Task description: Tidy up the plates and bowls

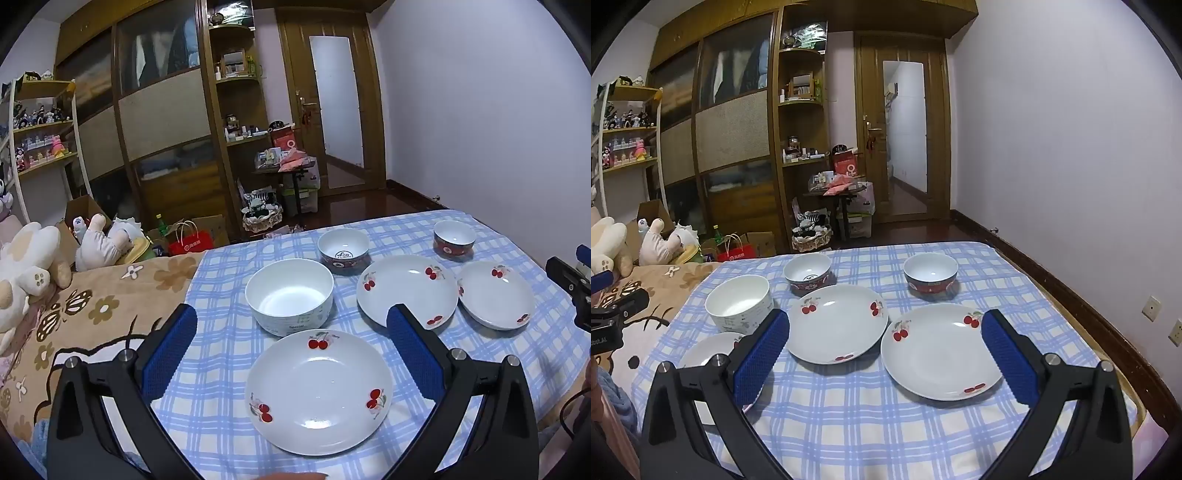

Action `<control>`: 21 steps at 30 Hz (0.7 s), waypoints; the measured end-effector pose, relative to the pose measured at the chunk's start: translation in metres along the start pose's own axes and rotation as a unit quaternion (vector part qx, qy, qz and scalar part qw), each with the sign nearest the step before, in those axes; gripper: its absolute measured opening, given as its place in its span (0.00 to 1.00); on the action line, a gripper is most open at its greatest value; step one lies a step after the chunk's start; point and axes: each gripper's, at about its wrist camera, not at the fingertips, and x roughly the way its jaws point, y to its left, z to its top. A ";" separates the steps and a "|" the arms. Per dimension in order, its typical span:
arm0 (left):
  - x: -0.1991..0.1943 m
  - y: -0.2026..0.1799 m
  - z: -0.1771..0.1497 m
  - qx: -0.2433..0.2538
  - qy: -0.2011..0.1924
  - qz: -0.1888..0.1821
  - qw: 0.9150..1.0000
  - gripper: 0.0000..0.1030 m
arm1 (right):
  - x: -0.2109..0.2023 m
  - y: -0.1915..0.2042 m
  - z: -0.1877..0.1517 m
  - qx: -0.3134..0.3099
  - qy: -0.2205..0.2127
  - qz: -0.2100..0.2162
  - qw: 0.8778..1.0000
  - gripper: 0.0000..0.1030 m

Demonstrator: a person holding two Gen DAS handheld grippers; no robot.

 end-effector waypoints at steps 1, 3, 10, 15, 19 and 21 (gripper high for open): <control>0.000 0.000 0.000 0.000 0.000 0.001 1.000 0.98 | 0.000 0.000 0.000 0.000 0.000 0.000 1.000 1.00; 0.002 0.001 0.000 0.000 0.002 0.003 1.000 0.98 | 0.000 0.000 0.000 0.001 0.002 0.001 1.000 1.00; 0.003 -0.007 -0.001 0.003 0.002 0.000 1.000 0.98 | 0.000 0.001 0.000 0.000 0.004 -0.001 1.000 1.00; 0.001 -0.005 -0.001 0.004 0.001 0.002 1.000 0.98 | 0.001 0.001 0.000 0.000 0.004 -0.001 1.000 1.00; 0.001 -0.003 -0.001 0.007 0.000 0.000 1.000 0.98 | 0.001 0.001 0.000 0.000 0.004 -0.001 1.000 1.00; 0.001 -0.003 0.000 0.007 0.001 0.000 1.000 0.98 | 0.000 0.001 0.000 -0.001 0.004 -0.002 1.000 1.00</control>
